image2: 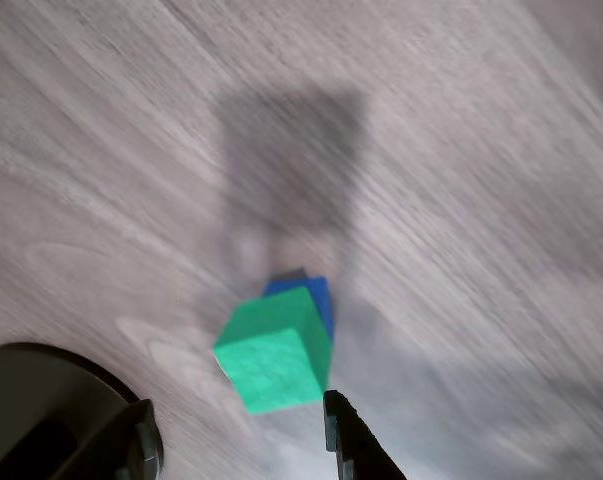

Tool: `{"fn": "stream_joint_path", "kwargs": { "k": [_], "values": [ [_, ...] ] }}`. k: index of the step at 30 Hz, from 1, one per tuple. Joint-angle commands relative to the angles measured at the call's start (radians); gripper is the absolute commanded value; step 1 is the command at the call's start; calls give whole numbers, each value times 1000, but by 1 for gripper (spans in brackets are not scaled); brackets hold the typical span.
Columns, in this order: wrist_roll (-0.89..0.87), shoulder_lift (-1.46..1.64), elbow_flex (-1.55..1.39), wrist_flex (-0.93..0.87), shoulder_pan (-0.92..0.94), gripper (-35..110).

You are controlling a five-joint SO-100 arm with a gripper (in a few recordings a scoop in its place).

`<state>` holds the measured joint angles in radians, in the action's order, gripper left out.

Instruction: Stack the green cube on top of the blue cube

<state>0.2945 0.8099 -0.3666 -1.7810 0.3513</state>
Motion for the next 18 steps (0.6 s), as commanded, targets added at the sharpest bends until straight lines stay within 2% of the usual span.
{"fn": "stream_joint_path", "kwargs": {
  "k": [1,6,9,11,13,18],
  "values": [
    [8,247,-209,-9,-25,25],
    [-8,715,-710,17,-117,24],
    [-32,1115,-1109,173,-184,23],
    [-49,1397,-1362,282,-236,16],
    [-67,1644,-1577,360,-279,0],
    [-126,2000,-1945,500,-281,0]
  ]
}}
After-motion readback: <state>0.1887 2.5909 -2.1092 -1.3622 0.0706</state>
